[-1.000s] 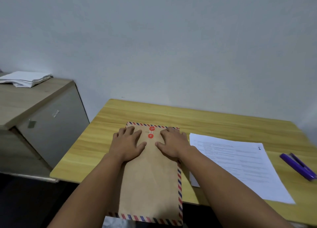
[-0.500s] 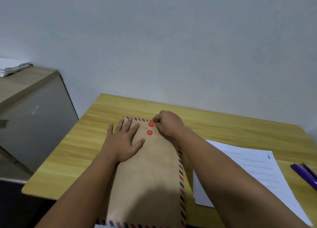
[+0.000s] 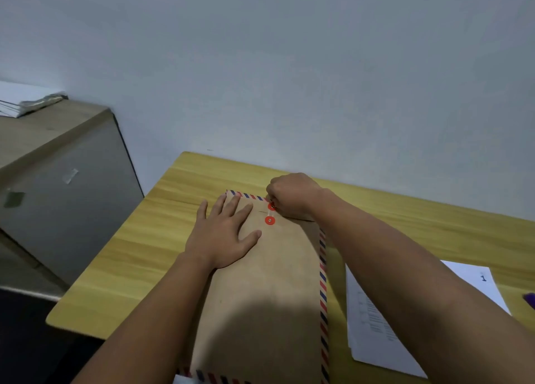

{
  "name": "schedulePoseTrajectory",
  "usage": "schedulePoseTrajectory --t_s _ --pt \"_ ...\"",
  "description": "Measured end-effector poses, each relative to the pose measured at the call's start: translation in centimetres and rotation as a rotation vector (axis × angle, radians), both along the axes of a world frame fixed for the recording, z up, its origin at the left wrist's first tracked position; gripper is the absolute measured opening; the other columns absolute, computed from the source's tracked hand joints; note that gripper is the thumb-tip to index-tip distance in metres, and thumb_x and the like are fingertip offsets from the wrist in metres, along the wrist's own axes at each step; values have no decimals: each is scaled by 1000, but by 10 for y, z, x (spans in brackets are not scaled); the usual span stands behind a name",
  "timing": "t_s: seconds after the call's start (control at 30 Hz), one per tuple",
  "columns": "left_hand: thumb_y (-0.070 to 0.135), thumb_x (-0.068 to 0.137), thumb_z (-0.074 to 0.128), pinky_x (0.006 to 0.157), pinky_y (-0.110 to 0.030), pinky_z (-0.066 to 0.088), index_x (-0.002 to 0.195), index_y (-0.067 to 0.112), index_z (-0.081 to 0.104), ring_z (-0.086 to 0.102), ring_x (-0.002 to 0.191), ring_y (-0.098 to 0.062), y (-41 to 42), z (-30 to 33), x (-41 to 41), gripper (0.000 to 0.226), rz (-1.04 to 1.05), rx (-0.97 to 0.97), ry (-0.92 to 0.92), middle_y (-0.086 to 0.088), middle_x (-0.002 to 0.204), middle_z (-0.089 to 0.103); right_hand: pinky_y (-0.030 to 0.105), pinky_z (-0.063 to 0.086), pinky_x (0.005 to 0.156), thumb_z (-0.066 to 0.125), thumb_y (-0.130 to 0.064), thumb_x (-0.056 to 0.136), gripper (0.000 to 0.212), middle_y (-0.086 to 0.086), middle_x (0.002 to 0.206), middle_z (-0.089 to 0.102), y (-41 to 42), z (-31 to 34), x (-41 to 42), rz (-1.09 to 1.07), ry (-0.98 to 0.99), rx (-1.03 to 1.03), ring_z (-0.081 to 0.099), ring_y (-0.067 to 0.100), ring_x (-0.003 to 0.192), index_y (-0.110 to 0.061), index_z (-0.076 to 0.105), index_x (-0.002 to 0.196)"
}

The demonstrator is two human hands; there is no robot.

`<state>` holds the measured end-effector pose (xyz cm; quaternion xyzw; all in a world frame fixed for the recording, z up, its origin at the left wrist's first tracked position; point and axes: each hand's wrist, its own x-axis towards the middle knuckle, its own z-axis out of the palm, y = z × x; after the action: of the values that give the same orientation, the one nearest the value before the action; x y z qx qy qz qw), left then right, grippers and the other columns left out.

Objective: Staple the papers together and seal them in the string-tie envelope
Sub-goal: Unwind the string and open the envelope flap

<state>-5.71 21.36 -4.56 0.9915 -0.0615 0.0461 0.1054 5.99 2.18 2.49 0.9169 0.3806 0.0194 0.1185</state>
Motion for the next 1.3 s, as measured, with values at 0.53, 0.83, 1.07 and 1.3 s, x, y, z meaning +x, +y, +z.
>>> schedulePoseTrajectory --t_s 0.53,0.83,1.07,1.3 --pt "48 102 24 125 -58 1 159 39 27 2 159 -22 0 0 0 58 4 -5 -21 2 172 13 27 49 56 61 0 97 12 7 72 74 8 -19 -67 -269 864 1179 54 14 53 -3 61 85" --pt "47 102 25 126 -55 0 160 39 26 3 159 -21 -1 1 -1 58 20 -18 -12 4 172 13 28 45 69 73 -21 88 19 -4 87 66 -47 -3 -52 -396 497 746 57 10 74 -19 73 107" --pt "48 103 25 126 -54 -2 160 40 24 1 159 -19 -2 3 -2 58 14 -21 -3 5 172 11 37 58 77 56 -17 92 23 1 103 76 -36 6 -28 -441 105 489 69 26 95 -18 79 95" --pt "39 106 23 126 -55 -2 161 38 19 -2 159 -20 1 3 0 56 1 12 21 7 172 8 30 50 75 70 -16 92 10 -1 97 75 6 5 -20 -436 295 899 65 9 84 -18 75 84"
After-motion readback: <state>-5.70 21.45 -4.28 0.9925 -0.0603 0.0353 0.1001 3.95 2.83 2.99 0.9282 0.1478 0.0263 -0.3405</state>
